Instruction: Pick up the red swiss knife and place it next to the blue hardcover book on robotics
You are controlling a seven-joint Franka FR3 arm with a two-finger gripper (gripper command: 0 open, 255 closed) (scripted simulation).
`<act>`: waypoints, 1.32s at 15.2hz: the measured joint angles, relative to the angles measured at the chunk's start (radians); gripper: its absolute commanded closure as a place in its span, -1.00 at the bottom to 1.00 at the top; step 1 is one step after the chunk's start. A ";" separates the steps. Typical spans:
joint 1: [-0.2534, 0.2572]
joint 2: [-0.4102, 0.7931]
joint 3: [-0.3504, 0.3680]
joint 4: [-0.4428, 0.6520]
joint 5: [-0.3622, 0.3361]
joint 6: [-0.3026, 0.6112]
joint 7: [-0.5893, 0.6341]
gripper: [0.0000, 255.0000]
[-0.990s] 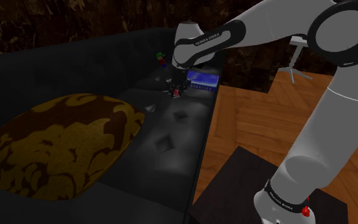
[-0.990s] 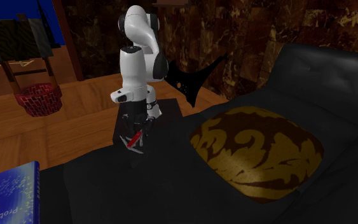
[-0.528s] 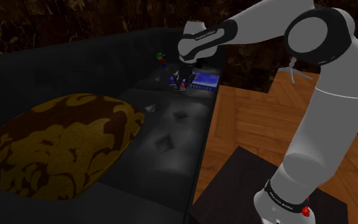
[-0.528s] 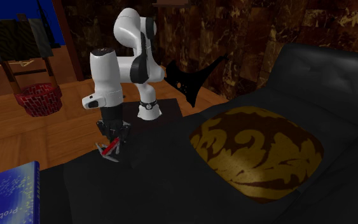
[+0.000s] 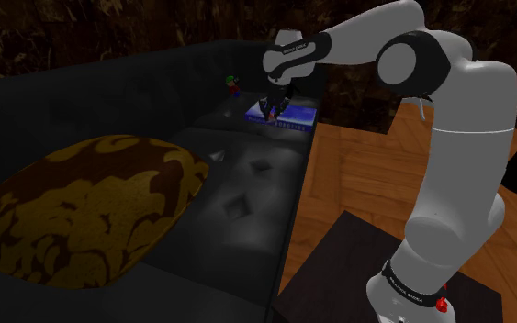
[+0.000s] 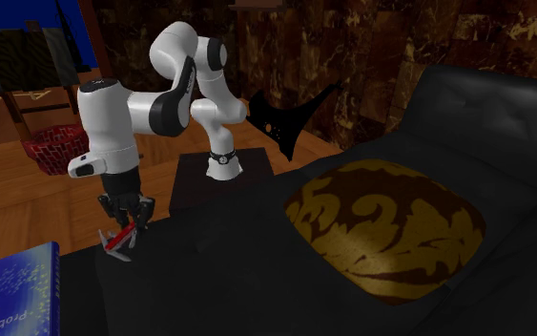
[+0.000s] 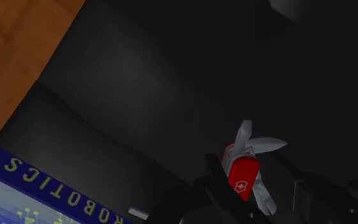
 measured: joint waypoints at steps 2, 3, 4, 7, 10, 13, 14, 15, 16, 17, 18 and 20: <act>-0.007 0.021 -0.002 0.016 0.003 0.005 -0.011 1.00; -0.008 0.027 -0.002 0.014 0.004 0.012 -0.012 1.00; -0.009 0.034 -0.002 0.014 0.005 0.019 -0.014 1.00; -0.008 0.044 -0.001 -0.016 0.006 0.059 -0.015 1.00; -0.008 0.057 -0.001 -0.038 0.007 0.094 -0.016 1.00; -0.009 0.072 0.000 -0.057 0.009 0.128 -0.019 1.00; -0.008 0.078 0.000 -0.062 0.009 0.139 -0.018 1.00; -0.008 0.082 0.001 -0.065 0.009 0.147 -0.018 1.00; -0.010 0.086 0.001 -0.072 0.011 0.158 -0.021 1.00; -0.011 0.094 0.001 -0.076 0.011 0.169 -0.022 1.00; -0.011 0.097 0.001 -0.086 0.012 0.183 -0.023 1.00; -0.010 0.104 0.001 -0.088 0.012 0.192 -0.022 1.00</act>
